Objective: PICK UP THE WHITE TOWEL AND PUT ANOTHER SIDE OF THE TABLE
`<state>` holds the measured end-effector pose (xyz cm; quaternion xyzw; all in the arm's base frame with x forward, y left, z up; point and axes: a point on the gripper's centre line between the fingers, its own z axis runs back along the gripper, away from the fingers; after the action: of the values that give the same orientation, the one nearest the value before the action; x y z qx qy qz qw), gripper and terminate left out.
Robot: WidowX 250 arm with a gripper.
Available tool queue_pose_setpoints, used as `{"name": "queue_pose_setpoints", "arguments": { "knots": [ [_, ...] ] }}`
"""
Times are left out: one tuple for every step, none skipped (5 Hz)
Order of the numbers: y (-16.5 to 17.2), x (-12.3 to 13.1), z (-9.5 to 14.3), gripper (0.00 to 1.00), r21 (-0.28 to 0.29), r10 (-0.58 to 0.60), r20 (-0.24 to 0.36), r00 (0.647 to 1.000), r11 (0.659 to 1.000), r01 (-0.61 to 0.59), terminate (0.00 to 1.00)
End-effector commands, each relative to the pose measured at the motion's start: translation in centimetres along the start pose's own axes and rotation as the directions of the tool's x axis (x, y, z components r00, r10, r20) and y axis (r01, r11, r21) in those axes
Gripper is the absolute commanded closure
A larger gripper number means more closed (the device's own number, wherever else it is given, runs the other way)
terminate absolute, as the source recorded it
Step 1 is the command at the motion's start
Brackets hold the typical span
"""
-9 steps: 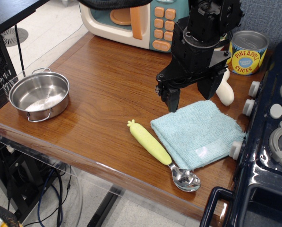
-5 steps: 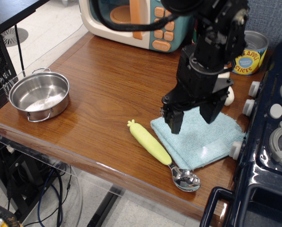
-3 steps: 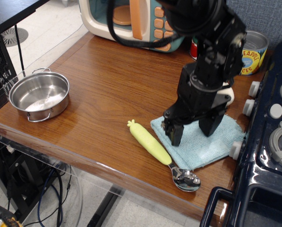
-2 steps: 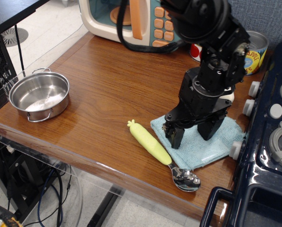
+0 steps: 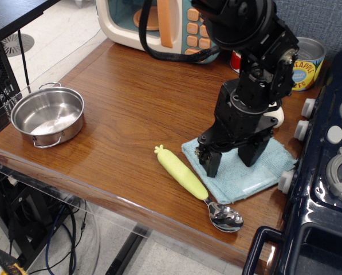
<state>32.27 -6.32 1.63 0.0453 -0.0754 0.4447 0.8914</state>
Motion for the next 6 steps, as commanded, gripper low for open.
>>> {"name": "queue_pose_setpoints", "arguments": {
  "knots": [
    [1.3,6.7,0.6,0.0,-0.025,0.156,0.028,0.987,0.988,-0.155,0.0],
    [2.1,10.0,0.1,0.0,-0.013,0.219,0.022,0.975,0.976,-0.219,0.0],
    [3.2,13.4,-0.6,0.0,0.0,0.291,0.014,0.957,0.957,-0.291,0.0],
    [4.5,16.4,-1.5,0.0,0.03,0.356,0.015,0.934,0.934,-0.357,0.0],
    [5.8,18.9,-2.1,0.0,0.043,0.419,0.025,0.908,0.907,-0.419,0.0],
    [7.2,21.6,-2.4,0.0,0.054,0.479,0.045,0.877,0.875,-0.481,0.0]
  ]
}}
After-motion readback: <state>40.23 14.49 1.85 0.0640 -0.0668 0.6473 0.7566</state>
